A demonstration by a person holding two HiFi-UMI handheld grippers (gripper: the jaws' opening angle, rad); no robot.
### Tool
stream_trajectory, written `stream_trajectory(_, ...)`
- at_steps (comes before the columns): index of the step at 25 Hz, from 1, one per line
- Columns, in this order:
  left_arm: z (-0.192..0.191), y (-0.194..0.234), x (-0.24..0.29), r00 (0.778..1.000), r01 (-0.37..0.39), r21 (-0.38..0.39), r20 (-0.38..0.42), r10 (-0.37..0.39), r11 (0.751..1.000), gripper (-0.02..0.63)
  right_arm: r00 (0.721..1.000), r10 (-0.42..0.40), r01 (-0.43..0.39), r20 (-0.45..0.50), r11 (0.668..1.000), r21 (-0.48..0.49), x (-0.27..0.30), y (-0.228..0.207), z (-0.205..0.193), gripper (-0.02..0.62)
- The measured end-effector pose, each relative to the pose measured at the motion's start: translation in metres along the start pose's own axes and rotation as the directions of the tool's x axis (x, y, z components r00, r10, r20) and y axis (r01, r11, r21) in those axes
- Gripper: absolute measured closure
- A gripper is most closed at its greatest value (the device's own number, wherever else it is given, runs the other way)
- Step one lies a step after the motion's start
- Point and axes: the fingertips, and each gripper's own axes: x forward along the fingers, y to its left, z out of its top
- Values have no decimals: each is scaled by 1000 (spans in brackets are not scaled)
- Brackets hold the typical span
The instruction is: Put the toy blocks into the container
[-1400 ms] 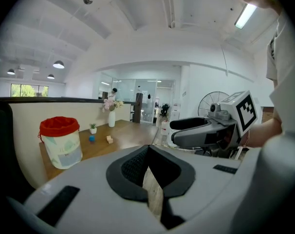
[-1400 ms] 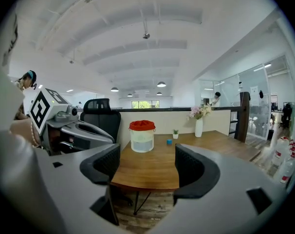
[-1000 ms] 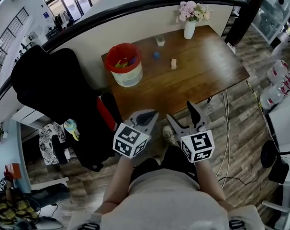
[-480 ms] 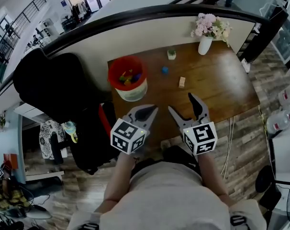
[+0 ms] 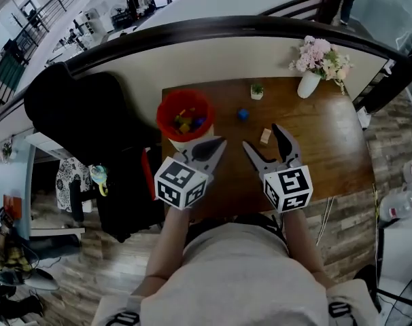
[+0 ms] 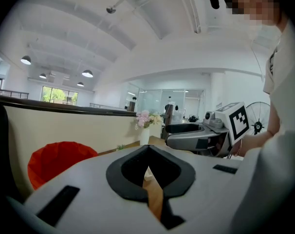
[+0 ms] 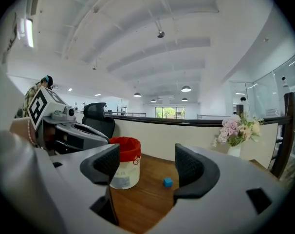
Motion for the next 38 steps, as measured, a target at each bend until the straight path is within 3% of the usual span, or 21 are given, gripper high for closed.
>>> stream_trajectory(16, -27, 27, 19, 994, -80, -54, -75, 76, 995, 591, 989, 115, -110, -89, 992, 54, 39, 1, -45, 250)
stream_trajectory(27, -58, 21, 58, 988, -19, -82, -157, 6, 996, 591, 974, 5, 16, -226, 996, 90, 41, -37, -113, 260)
stream_trajectory(38, -103, 7, 103, 964, 57, -115, -253, -85, 992, 591, 933, -77, 145, -353, 975, 171, 56, -75, -184, 301)
